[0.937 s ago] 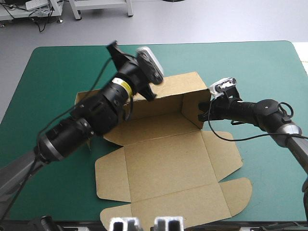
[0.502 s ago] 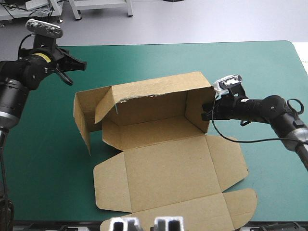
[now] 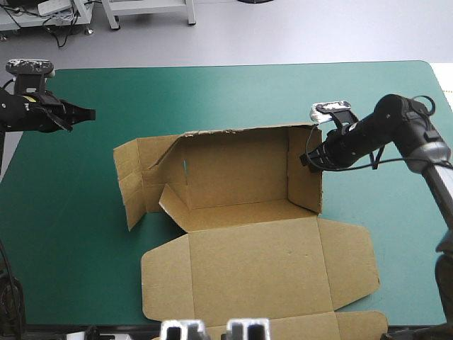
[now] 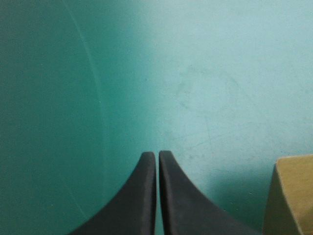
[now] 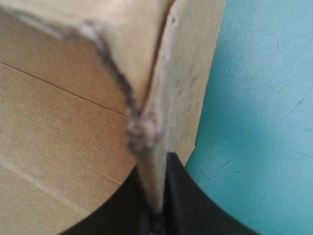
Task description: Fold the box
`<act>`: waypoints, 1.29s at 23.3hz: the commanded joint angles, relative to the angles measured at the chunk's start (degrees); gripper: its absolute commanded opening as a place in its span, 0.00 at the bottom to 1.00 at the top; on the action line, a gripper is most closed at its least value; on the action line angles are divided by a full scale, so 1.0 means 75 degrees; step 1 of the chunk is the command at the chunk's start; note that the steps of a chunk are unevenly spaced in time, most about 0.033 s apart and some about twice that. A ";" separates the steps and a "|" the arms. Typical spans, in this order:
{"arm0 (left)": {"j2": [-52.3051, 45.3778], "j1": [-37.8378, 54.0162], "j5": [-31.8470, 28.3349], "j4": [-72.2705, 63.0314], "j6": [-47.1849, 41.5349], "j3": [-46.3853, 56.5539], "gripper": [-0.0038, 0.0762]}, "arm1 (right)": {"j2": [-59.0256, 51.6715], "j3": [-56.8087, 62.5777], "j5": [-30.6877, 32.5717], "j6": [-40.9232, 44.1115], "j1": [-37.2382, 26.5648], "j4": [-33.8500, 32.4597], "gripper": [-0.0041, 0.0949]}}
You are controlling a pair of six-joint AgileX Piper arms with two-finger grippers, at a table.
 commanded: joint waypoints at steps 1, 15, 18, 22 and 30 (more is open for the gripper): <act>-0.0224 0.0018 -0.0169 -0.0415 0.0080 -0.0260 0.06 | 0.0646 -0.0738 0.0521 -0.0079 0.0006 0.0027 0.04; 0.0189 0.0018 -0.0009 -0.0543 0.0370 -0.0260 0.06 | 0.1561 -0.2107 -0.1110 -0.0749 0.0006 -0.0140 0.48; 0.0239 0.0018 -0.0009 -0.0543 0.0410 -0.0260 0.06 | 0.1470 -0.2913 -0.0600 -0.0763 0.0006 -0.0150 0.48; 0.0254 0.0018 0.0001 -0.0543 0.0410 -0.0260 0.06 | 0.0971 -0.4499 0.0329 -0.0671 -0.0008 -0.0185 0.48; 0.0254 0.0018 0.0125 -0.0543 0.0410 -0.0260 0.06 | 0.0499 -0.4889 0.0425 -0.0667 -0.0008 -0.0059 0.39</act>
